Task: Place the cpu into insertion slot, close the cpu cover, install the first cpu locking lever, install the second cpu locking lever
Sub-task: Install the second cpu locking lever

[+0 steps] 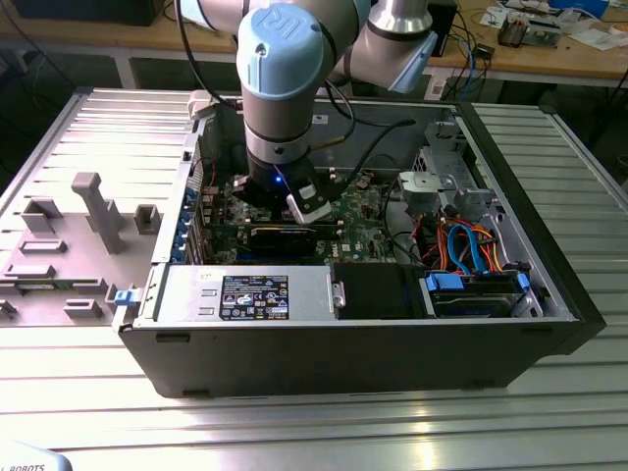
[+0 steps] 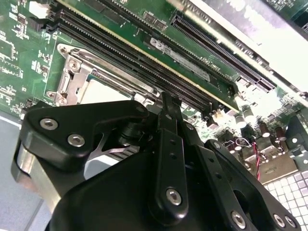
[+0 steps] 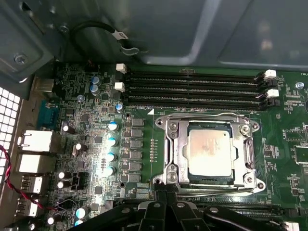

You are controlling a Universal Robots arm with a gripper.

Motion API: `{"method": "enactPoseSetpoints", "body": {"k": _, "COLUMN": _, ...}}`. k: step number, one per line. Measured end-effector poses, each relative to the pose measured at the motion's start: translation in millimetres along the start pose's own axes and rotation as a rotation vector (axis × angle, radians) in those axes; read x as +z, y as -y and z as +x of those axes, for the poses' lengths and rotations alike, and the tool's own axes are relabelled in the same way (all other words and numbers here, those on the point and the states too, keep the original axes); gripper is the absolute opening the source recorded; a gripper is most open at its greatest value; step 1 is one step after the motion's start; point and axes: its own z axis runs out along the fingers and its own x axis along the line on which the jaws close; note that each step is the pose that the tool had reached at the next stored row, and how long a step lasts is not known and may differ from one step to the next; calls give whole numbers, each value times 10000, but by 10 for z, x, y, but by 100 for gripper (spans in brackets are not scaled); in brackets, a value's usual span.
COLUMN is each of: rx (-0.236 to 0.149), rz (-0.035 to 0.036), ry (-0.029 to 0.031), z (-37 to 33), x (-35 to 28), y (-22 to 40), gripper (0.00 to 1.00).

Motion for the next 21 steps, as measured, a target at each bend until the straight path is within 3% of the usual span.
{"method": "enactPoseSetpoints", "body": {"k": 6, "rx": 2, "rz": -67, "ry": 1, "z": 4, "x": -13, "y": 59, "gripper": 11}}
{"method": "enactPoseSetpoints", "body": {"k": 10, "rx": 1, "rz": -140, "ry": 5, "z": 4, "x": -7, "y": 65, "gripper": 11}}
{"method": "enactPoseSetpoints", "body": {"k": 12, "rx": -1, "rz": -263, "ry": 8, "z": 6, "x": 3, "y": 68, "gripper": 11}}
{"method": "enactPoseSetpoints", "body": {"k": 13, "rx": -3, "rz": -383, "ry": 12, "z": 5, "x": 10, "y": 70, "gripper": 11}}
{"method": "enactPoseSetpoints", "body": {"k": 15, "rx": -3, "rz": -545, "ry": 19, "z": 6, "x": 24, "y": 73, "gripper": 11}}
{"method": "enactPoseSetpoints", "body": {"k": 21, "rx": -5, "rz": -681, "ry": 25, "z": 7, "x": 45, "y": 78, "gripper": 11}}
